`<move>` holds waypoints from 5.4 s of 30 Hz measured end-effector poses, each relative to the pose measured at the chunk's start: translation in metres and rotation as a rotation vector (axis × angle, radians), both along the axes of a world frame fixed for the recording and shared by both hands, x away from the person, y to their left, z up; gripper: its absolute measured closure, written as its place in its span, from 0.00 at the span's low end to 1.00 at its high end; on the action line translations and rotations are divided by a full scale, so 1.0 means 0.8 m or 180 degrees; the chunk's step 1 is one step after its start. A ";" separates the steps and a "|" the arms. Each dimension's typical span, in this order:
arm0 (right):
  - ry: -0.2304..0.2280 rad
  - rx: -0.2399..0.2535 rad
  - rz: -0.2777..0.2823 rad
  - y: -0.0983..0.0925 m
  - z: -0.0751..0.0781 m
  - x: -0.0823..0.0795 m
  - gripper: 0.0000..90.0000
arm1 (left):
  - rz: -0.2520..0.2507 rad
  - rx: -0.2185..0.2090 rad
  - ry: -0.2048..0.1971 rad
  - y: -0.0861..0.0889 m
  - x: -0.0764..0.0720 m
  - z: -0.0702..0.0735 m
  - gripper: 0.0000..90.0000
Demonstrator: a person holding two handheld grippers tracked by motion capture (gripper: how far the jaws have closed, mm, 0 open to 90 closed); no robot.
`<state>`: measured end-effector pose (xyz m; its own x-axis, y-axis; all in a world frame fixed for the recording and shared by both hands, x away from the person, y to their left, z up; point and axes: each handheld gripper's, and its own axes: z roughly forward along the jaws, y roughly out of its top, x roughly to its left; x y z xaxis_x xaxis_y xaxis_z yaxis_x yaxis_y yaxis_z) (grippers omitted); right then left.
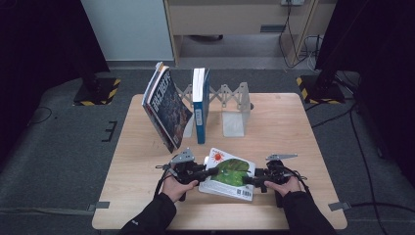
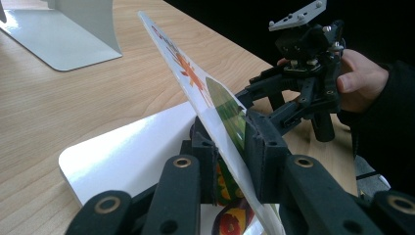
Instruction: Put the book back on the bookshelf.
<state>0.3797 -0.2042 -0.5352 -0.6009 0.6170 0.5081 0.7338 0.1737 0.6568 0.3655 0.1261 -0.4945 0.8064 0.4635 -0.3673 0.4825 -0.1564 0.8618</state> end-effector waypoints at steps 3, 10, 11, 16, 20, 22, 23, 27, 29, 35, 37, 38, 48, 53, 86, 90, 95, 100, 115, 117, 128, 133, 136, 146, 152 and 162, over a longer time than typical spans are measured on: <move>0.0017 0.0020 0.0009 -0.001 0.000 0.001 0.20 | 0.0012 0.0007 0.0036 0.001 0.001 -0.002 0.83; -0.0058 -0.0077 -0.0035 0.000 0.001 -0.001 0.26 | 0.0196 0.0244 0.0178 0.004 0.003 -0.010 0.74; -0.0089 -0.0107 -0.0033 0.000 0.001 -0.001 0.27 | 0.0245 0.0284 0.0200 0.004 0.003 -0.011 0.71; -0.0155 -0.0173 -0.0062 0.001 0.000 -0.002 0.31 | 0.0421 0.0582 0.0310 0.001 0.004 -0.019 0.60; -0.0194 -0.0208 -0.0076 0.002 0.000 -0.003 0.32 | 0.0522 0.0725 0.0377 -0.002 0.005 -0.024 0.55; -0.0201 -0.0216 -0.0074 0.002 0.000 -0.003 0.33 | 0.0532 0.0810 0.0361 -0.003 0.005 -0.026 0.53; -0.0210 -0.0222 -0.0070 0.002 0.000 -0.003 0.33 | 0.0542 0.0816 0.0367 -0.003 0.005 -0.026 0.52; -0.0196 -0.0213 -0.0072 0.002 0.000 -0.003 0.33 | 0.0553 0.0780 0.0421 -0.001 0.007 -0.028 0.52; -0.0191 -0.0208 -0.0081 0.002 0.000 -0.003 0.32 | 0.0566 0.0722 0.0465 0.001 0.008 -0.031 0.52; -0.0094 -0.0146 -0.0101 0.003 0.001 0.000 0.32 | 0.0592 0.0598 0.0595 0.005 0.010 -0.039 0.52; -0.0029 -0.0125 -0.0131 0.003 0.002 0.001 0.32 | 0.0602 0.0577 0.0613 0.005 0.009 -0.040 0.52; -0.0012 -0.0126 -0.0147 0.003 0.003 0.002 0.32 | 0.0606 0.0560 0.0624 0.005 0.009 -0.041 0.51; -0.0004 -0.0103 -0.0223 0.008 0.002 0.002 0.33 | 0.0608 0.0598 0.0613 0.005 0.008 -0.035 0.50; -0.0082 -0.0169 -0.0228 0.007 0.001 0.002 0.39 | 0.0713 0.1004 0.0481 0.000 0.005 -0.043 0.37; 0.0037 0.0326 -0.0271 0.011 0.012 0.001 0.50 | 0.0940 0.0530 0.0551 -0.002 0.006 -0.049 0.38; -0.0076 0.0368 -0.0304 0.008 0.018 0.004 0.53 | 0.0954 0.0483 0.0447 -0.005 0.011 -0.047 0.39; -0.0038 0.0304 -0.0247 0.004 0.017 0.006 0.54 | 0.0832 0.0537 0.0431 -0.004 0.006 -0.042 0.37; -0.0053 0.0262 -0.0199 0.003 0.018 0.006 0.54 | 0.0689 0.0694 0.0524 -0.002 -0.003 -0.043 0.33; 0.0049 0.0420 -0.0216 0.007 0.012 0.003 0.49 | 0.0558 0.0590 0.0620 -0.013 -0.004 -0.051 0.31; 0.0106 0.0463 -0.0157 0.009 0.010 0.002 0.50 | 0.0546 0.0592 0.0581 -0.015 -0.005 -0.051 0.31; 0.0249 0.0456 0.0021 0.010 0.009 0.002 0.62 | 0.0547 0.0595 0.0474 -0.016 -0.005 -0.049 0.31; 0.0151 0.0579 0.0020 0.005 0.017 0.004 0.69 | 0.0648 0.0538 0.0367 -0.015 -0.001 -0.045 0.34; 0.0068 0.0572 -0.0013 0.004 0.018 0.005 0.69 | 0.0663 0.0592 0.0349 -0.014 0.000 -0.046 0.36; -0.0045 0.0539 -0.0135 0.003 0.019 0.004 0.68 | 0.0667 0.0597 0.0353 -0.016 0.005 -0.050 0.37; -0.0019 0.0457 -0.0135 0.004 0.014 -0.001 0.65 | 0.0657 0.0606 0.0333 -0.017 0.006 -0.051 0.37; 0.0102 0.0589 0.0044 0.010 0.012 -0.003 0.75 | 0.0686 0.0592 0.0293 -0.016 0.005 -0.049 0.37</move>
<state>0.3776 -0.1964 -0.5256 -0.5904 0.5030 0.6311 0.7532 0.0624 0.6548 0.3697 0.1130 -0.5337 0.6493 0.6866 -0.3270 0.5964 -0.1930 0.7791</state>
